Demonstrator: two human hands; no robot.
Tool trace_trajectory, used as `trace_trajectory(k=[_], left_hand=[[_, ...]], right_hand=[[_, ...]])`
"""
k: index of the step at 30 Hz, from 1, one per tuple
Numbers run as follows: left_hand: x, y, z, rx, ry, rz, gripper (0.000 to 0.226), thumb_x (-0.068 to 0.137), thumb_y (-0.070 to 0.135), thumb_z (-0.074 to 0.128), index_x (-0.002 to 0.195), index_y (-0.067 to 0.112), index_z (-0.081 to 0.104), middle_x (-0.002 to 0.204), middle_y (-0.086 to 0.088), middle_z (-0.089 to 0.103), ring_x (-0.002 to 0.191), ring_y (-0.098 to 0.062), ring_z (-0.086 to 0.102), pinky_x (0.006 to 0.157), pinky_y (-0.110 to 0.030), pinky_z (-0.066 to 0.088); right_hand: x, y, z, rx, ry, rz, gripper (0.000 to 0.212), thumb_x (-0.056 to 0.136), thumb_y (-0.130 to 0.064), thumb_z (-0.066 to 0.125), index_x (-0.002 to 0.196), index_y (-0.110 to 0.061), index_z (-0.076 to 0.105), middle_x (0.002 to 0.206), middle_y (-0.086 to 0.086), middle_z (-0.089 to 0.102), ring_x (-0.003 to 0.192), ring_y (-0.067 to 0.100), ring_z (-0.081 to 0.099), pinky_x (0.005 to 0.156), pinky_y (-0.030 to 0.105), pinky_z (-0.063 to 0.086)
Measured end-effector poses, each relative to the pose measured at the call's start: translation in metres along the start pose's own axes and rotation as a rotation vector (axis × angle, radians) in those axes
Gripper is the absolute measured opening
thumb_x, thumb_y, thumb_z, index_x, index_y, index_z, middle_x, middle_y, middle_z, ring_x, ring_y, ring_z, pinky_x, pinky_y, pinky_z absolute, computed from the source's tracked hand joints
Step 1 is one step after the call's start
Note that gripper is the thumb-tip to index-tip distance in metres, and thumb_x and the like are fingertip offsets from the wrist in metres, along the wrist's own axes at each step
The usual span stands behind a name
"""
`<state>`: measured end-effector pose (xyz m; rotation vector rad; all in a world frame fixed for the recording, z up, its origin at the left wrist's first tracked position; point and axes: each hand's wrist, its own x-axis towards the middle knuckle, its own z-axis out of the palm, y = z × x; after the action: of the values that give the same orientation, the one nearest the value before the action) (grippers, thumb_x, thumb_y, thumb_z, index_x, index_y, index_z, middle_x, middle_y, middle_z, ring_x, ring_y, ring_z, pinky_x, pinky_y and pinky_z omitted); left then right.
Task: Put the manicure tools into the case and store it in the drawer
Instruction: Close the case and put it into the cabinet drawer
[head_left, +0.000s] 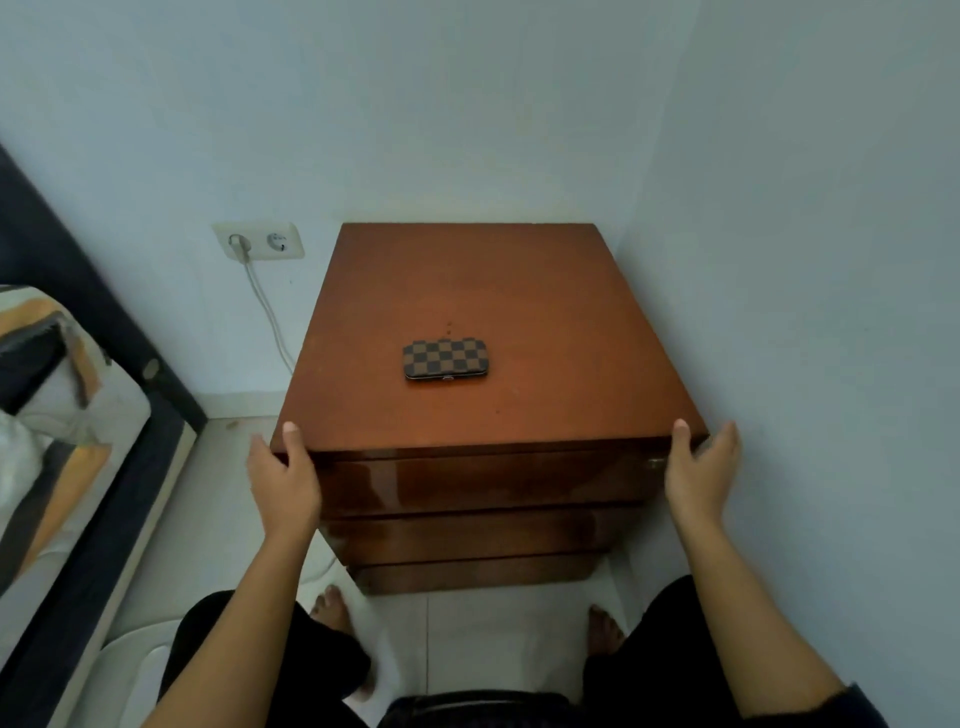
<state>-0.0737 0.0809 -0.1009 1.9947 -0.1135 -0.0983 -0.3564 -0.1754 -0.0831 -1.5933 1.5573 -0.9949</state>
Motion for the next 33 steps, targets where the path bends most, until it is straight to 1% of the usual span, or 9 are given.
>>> trace_trajectory(k=[3,5,8,11,16,22,26,30,33], left_hand=[[-0.011,-0.002,-0.002,-0.096,-0.018,-0.088,0.055,0.096,0.049,0.03,0.133,0.01,0.043,0.132,-0.016,0.051,0.12,-0.033,0.047,0.099,-0.043,0.037],[-0.015,0.0,-0.005,-0.132,-0.005,-0.1,0.052,0.096,0.049,0.033,0.126,0.01,0.05,0.124,-0.014,0.055,0.113,-0.032,0.051,0.092,-0.039,0.038],[-0.02,0.001,-0.008,-0.146,0.019,-0.104,0.052,0.095,0.049,0.036,0.122,0.008,0.054,0.119,-0.014,0.058,0.108,-0.03,0.053,0.089,-0.037,0.04],[-0.031,-0.005,-0.012,-0.131,0.05,-0.084,0.051,0.095,0.046,0.038,0.126,0.009,0.053,0.123,-0.014,0.058,0.111,-0.029,0.054,0.095,-0.04,0.043],[-0.058,-0.014,-0.023,-0.104,0.14,-0.089,0.041,0.095,0.029,0.046,0.13,0.007,0.05,0.129,-0.013,0.055,0.119,-0.026,0.05,0.102,-0.038,0.04],[-0.089,-0.022,-0.034,-0.165,0.228,-0.101,0.041,0.094,0.029,0.048,0.131,0.01,0.05,0.131,-0.011,0.054,0.122,-0.024,0.049,0.102,-0.036,0.04],[-0.097,-0.021,-0.041,-0.143,0.234,-0.102,0.042,0.095,0.027,0.048,0.133,0.01,0.048,0.133,-0.011,0.053,0.123,-0.025,0.049,0.102,-0.037,0.039],[-0.094,-0.021,-0.043,-0.091,0.191,-0.068,0.042,0.095,0.026,0.048,0.133,0.008,0.048,0.133,-0.012,0.053,0.123,-0.026,0.048,0.103,-0.038,0.038],[-0.082,-0.015,-0.042,0.041,0.152,0.019,0.045,0.095,0.027,0.047,0.135,0.008,0.044,0.14,-0.012,0.047,0.13,-0.026,0.041,0.108,-0.042,0.033]], right_hand=[[0.001,0.008,0.004,0.054,-0.102,0.098,0.065,0.097,-0.034,0.039,0.146,-0.001,0.012,0.156,0.016,0.014,0.144,0.026,0.016,0.117,0.032,0.01],[0.0,0.012,0.004,0.072,-0.116,0.1,0.064,0.097,-0.037,0.038,0.146,-0.005,0.014,0.156,0.013,0.017,0.144,0.026,0.018,0.116,0.033,0.013],[-0.005,0.015,0.001,0.082,-0.092,0.115,0.06,0.097,-0.037,0.039,0.145,-0.006,0.021,0.154,0.012,0.025,0.142,0.026,0.024,0.115,0.036,0.018],[-0.018,0.021,-0.004,0.11,-0.048,0.14,0.054,0.096,-0.031,0.044,0.142,-0.007,0.031,0.149,0.013,0.036,0.137,0.028,0.033,0.113,0.04,0.026],[-0.041,0.036,-0.018,0.179,0.027,0.181,0.051,0.093,-0.029,0.05,0.139,-0.012,0.036,0.144,0.012,0.043,0.132,0.027,0.042,0.111,0.042,0.034],[-0.065,0.044,-0.035,0.24,0.123,0.188,0.045,0.092,-0.023,0.052,0.134,-0.01,0.042,0.138,0.013,0.049,0.128,0.027,0.046,0.108,0.04,0.038],[-0.073,0.046,-0.04,0.264,0.143,0.184,0.043,0.092,-0.02,0.052,0.133,-0.008,0.044,0.136,0.013,0.05,0.128,0.027,0.046,0.107,0.038,0.038],[-0.07,0.045,-0.042,0.24,0.121,0.184,0.045,0.091,-0.02,0.053,0.133,-0.009,0.044,0.137,0.013,0.049,0.128,0.027,0.046,0.107,0.039,0.039],[-0.063,0.042,-0.046,0.143,0.085,0.092,0.043,0.091,-0.019,0.053,0.131,-0.008,0.046,0.135,0.012,0.052,0.126,0.027,0.047,0.105,0.038,0.038]])
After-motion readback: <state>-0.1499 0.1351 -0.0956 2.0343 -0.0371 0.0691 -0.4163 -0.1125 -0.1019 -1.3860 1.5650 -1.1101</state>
